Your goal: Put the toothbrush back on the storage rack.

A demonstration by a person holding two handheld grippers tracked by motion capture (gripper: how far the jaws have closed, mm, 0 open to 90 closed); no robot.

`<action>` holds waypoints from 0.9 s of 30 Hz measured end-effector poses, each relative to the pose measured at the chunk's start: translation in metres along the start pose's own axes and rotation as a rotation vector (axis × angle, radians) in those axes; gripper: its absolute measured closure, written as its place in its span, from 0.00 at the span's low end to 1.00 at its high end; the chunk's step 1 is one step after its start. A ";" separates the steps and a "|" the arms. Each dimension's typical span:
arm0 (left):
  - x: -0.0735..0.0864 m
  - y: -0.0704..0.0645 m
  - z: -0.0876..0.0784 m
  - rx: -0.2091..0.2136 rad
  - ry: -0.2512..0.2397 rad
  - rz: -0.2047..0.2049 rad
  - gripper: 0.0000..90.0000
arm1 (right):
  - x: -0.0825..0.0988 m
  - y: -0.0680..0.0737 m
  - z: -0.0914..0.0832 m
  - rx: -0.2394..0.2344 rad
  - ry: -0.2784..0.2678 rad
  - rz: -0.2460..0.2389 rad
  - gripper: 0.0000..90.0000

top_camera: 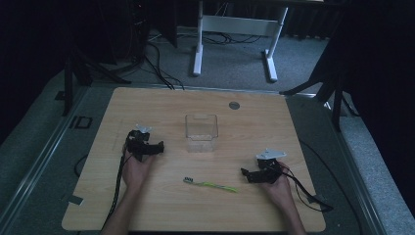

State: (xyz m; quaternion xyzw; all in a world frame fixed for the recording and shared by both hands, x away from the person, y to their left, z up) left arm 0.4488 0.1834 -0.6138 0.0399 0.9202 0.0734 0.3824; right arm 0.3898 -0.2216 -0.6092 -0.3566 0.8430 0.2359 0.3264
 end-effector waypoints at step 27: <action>0.000 0.000 -0.001 -0.009 0.000 -0.010 0.10 | -0.017 0.023 -0.017 -0.045 -0.071 -0.049 0.50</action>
Point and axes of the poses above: each handheld gripper's, and its own axes: z roughly forward along the jaws, x roughly out of its underside, y roughly to its left, the point moved 7 cm from there along z, roughly forward along the jaws, and after that the axes turned 14 degrees about -x, right-handed, at the moved point
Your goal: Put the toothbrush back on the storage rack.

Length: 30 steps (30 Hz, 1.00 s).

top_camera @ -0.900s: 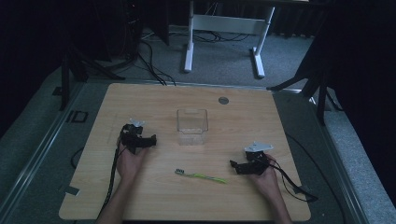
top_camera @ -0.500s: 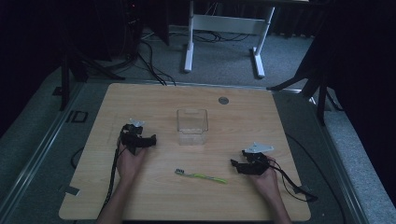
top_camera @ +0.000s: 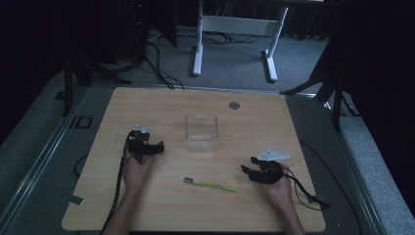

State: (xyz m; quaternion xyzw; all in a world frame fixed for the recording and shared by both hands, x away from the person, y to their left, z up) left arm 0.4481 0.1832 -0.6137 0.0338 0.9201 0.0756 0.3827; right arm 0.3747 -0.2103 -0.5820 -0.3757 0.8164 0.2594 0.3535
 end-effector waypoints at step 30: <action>0.000 -0.001 -0.001 -0.004 0.001 -0.003 0.10 | -0.041 0.055 -0.009 -0.119 0.048 -0.157 0.60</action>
Point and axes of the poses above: each handheld gripper's, and its own axes: z roughly forward along the jaws, x roughly out of its underside, y roughly to its left, the point moved 7 cm from there along z, roughly forward along the jaws, and after that the axes turned 14 degrees about -x, right-handed, at the moved point
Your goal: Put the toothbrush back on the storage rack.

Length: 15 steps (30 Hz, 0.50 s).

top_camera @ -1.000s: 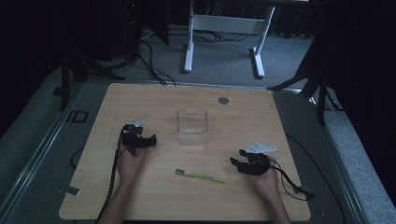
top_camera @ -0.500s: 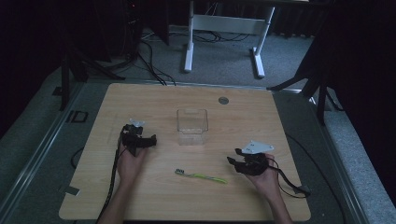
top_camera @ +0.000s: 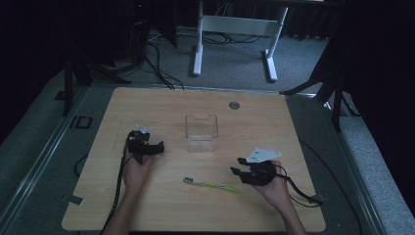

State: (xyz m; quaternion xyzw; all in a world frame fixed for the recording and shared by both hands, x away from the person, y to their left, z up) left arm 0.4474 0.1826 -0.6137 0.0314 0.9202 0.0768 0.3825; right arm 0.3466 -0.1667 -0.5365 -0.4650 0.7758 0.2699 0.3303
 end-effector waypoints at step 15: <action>0.000 0.000 0.000 0.000 0.000 0.000 0.10 | -0.022 0.031 0.020 -0.118 0.084 -0.094 0.66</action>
Point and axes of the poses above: each handheld gripper's, and its own axes: z roughly forward along the jaws, x roughly out of its underside, y roughly to its left, the point moved 7 cm from there along z, roughly forward along the jaws, and after that the axes turned 14 degrees about -x, right-handed, at the moved point
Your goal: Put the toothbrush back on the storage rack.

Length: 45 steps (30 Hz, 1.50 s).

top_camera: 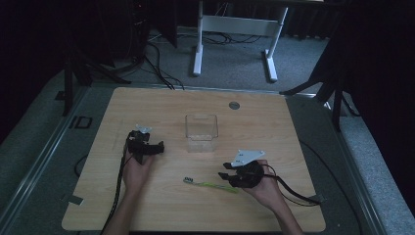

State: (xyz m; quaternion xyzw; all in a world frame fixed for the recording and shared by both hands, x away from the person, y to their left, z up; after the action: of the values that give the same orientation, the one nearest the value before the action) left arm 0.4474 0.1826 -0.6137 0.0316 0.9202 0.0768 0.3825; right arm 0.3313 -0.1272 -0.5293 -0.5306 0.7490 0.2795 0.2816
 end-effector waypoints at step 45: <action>0.000 0.000 0.000 0.000 0.000 -0.001 0.10 | -0.044 0.013 0.029 -0.155 0.293 -0.110 0.67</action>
State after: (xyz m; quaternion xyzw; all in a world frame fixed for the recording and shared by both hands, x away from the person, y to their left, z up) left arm 0.4475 0.1826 -0.6137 0.0314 0.9202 0.0766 0.3826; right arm 0.3348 -0.0744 -0.5160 -0.6260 0.7281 0.2402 0.1424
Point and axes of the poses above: each handheld gripper's, and its own axes: z roughly forward along the jaws, x roughly out of its underside, y roughly to its left, the point moved 7 cm from there along z, roughly forward along the jaws, and after that the axes turned 14 degrees about -x, right-handed, at the moved point
